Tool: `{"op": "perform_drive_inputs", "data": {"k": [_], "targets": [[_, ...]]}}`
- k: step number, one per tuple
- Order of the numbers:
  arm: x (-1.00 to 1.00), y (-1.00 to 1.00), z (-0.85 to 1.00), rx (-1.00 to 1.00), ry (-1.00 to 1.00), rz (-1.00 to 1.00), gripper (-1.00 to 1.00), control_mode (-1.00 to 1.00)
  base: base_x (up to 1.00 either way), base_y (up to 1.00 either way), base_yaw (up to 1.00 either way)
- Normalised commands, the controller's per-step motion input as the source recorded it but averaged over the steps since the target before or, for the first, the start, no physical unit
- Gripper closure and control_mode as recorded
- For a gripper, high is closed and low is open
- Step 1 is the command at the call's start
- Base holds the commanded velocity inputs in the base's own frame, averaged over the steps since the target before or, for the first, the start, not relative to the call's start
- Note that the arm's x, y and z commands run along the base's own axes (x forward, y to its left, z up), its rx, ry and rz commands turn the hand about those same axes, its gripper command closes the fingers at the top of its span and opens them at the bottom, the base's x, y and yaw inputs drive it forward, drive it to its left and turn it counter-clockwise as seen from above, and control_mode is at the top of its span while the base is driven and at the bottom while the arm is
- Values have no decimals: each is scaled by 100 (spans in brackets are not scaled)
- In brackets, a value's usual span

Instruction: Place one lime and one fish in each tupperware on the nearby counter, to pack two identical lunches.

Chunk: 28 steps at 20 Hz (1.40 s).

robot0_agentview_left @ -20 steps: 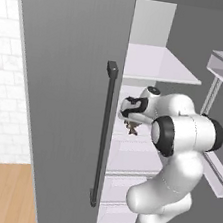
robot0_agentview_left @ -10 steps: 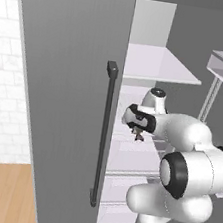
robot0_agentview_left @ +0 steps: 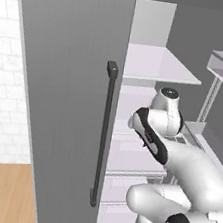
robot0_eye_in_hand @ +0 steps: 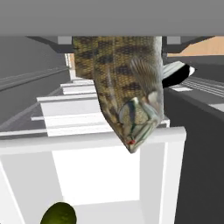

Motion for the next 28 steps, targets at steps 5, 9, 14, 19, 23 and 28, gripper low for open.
{"op": "perform_drive_inputs", "data": {"k": [5,9,14,19,23,28], "targets": [[-74,0,79,-4,0,0,100,-100,0,0,0],[-69,0,83,-9,0,0,100,-100,0,0,0],[-58,0,67,-5,5,0,100,-100,0,0,0],[-53,0,23,-1,11,-1,100,-100,0,0,0],[-59,-5,0,4,0,0,100,-100,0,0,0],[-49,0,0,1,-4,0,100,-100,0,0,0]]}}
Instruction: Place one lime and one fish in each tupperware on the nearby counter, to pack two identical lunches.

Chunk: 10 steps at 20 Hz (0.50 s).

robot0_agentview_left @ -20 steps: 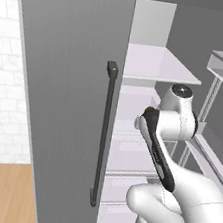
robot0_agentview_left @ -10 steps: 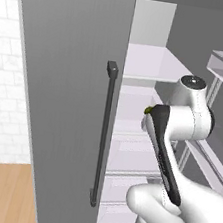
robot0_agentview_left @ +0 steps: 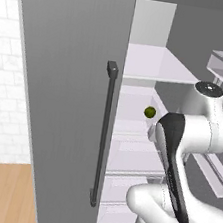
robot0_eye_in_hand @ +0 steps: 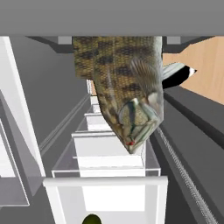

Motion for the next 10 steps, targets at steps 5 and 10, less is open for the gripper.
{"op": "perform_drive_inputs", "data": {"k": [5,10], "targets": [[-1,0,0,0,-1,0,100,-100,0,0,0],[-11,0,0,0,-2,0,100,-100,0,0,0]]}}
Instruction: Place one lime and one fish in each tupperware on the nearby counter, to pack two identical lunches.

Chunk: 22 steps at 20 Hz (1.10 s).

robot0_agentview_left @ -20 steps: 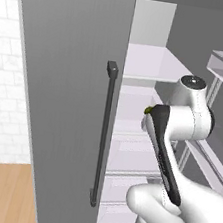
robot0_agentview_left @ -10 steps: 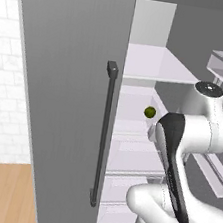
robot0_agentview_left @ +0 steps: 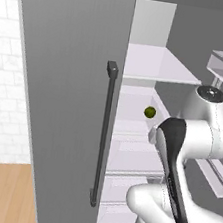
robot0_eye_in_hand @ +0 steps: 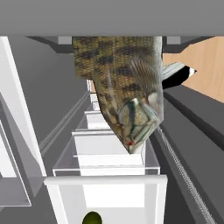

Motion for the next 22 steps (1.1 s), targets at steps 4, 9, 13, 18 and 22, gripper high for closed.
{"op": "perform_drive_inputs", "data": {"k": [4,9,13,18,22], "targets": [[0,0,0,0,0,0,100,100,-87,6,0],[0,0,0,0,0,0,100,100,-100,23,-1],[0,0,0,0,0,0,100,100,-100,29,-13],[0,0,0,0,0,0,100,100,-93,0,-48],[0,0,0,0,0,0,100,100,-26,-37,-76]]}}
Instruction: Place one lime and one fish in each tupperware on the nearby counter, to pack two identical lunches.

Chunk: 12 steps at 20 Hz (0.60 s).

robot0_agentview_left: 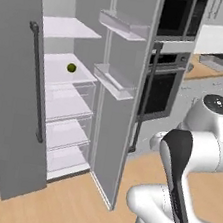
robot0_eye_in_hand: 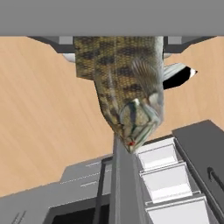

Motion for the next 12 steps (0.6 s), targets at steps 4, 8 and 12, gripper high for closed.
{"op": "perform_drive_inputs", "data": {"k": [4,8,12], "targets": [[0,0,0,0,0,0,100,100,-3,-42,-76],[0,0,0,0,0,0,100,100,13,-34,-64],[0,0,0,0,0,0,100,100,31,-33,-48]]}}
